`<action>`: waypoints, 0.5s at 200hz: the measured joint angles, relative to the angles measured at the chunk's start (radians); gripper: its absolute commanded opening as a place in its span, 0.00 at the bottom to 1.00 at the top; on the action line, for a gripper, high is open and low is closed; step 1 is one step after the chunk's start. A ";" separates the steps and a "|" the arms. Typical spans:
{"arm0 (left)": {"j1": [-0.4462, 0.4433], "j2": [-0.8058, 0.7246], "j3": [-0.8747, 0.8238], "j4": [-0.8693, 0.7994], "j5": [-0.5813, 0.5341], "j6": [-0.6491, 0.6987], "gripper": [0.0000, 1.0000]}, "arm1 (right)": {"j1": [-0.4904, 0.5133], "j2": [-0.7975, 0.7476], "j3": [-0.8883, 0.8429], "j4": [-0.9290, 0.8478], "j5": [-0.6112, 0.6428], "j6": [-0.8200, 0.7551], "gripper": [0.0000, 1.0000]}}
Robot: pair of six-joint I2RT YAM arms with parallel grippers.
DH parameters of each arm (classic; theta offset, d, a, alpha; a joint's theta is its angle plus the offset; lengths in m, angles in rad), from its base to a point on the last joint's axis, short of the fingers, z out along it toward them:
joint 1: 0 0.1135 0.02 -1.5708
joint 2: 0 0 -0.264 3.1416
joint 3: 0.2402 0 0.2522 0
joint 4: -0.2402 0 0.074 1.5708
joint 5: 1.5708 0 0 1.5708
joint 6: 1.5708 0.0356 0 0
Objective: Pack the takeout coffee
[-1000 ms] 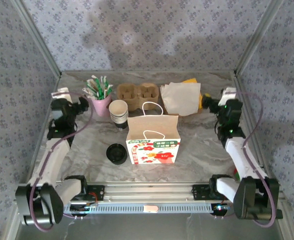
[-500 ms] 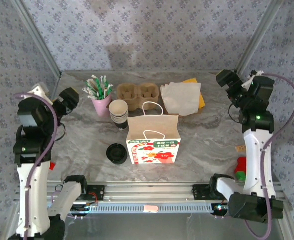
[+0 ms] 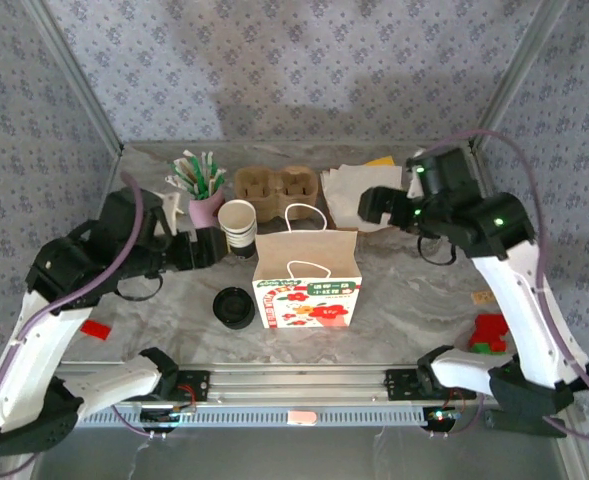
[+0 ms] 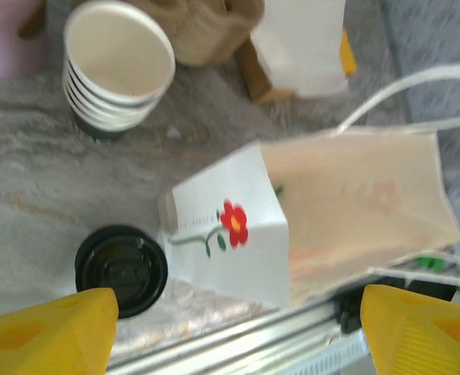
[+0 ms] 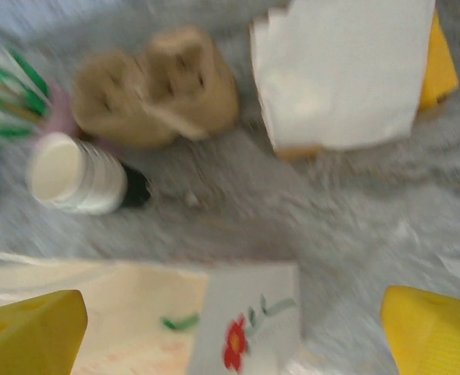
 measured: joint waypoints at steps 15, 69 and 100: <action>-0.098 0.037 0.003 -0.027 -0.035 -0.014 0.77 | 0.058 0.033 0.002 -0.063 0.053 -0.011 0.99; -0.233 0.242 0.035 -0.061 -0.144 -0.057 0.71 | 0.076 0.044 0.033 -0.113 0.108 -0.059 0.99; -0.232 0.267 0.040 -0.035 -0.168 -0.068 0.64 | 0.076 0.054 0.062 -0.112 0.115 -0.084 0.99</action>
